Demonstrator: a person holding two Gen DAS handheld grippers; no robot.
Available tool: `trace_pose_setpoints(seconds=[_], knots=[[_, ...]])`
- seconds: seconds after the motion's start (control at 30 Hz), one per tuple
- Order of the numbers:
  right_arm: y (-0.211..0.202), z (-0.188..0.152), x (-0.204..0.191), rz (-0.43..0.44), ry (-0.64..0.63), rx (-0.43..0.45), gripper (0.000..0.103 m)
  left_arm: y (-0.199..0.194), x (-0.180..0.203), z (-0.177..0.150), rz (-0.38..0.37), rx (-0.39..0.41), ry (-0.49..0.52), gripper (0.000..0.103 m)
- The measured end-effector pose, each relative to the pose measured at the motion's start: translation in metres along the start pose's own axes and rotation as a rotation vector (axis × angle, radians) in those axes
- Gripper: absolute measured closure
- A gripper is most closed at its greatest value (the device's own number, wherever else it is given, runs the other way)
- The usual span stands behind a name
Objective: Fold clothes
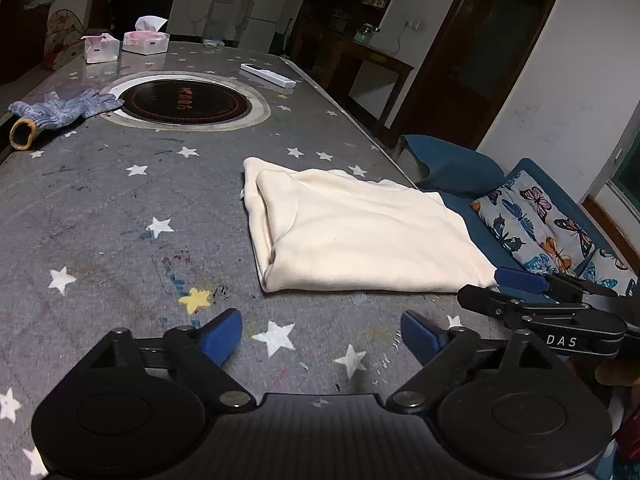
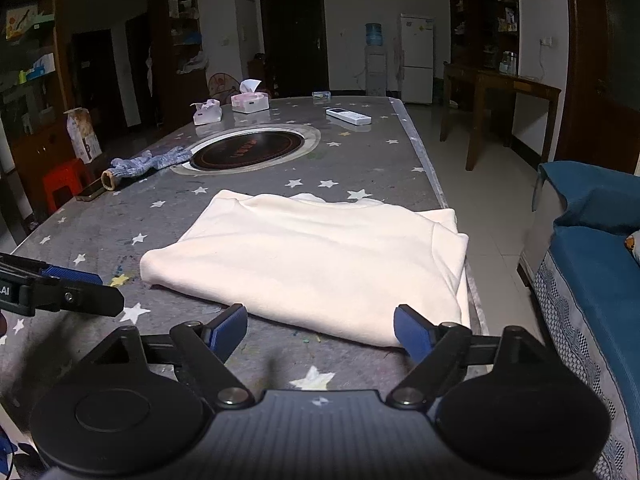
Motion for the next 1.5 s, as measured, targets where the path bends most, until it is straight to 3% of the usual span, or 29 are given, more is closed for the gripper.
trace_pose_setpoints(seconds=[0.33, 0.7, 1.5], knots=[[-0.010, -0.008, -0.006, -0.015, 0.022, 0.010, 0.012, -0.009, 0.005, -0.005, 0.036, 0.019, 0.012, 0.000], [-0.020, -0.012, -0.009, -0.024, 0.043, 0.028, 0.004, -0.009, 0.011, -0.011, 0.088, -0.002, 0.028, 0.000], [-0.030, -0.022, -0.024, -0.026, 0.026, 0.020, 0.000, -0.021, 0.019, -0.022, 0.226, 0.006, 0.101, 0.000]])
Point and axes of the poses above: each gripper's, at about its wrist camera, not at the fingertips, and y roughly the way its jaws point, x to its right, z to its top, the point moved 5 cm from there along y, roughly the way its jaws point, and after that the axes turned 6 degrees about -x, right-handed, at the moved point
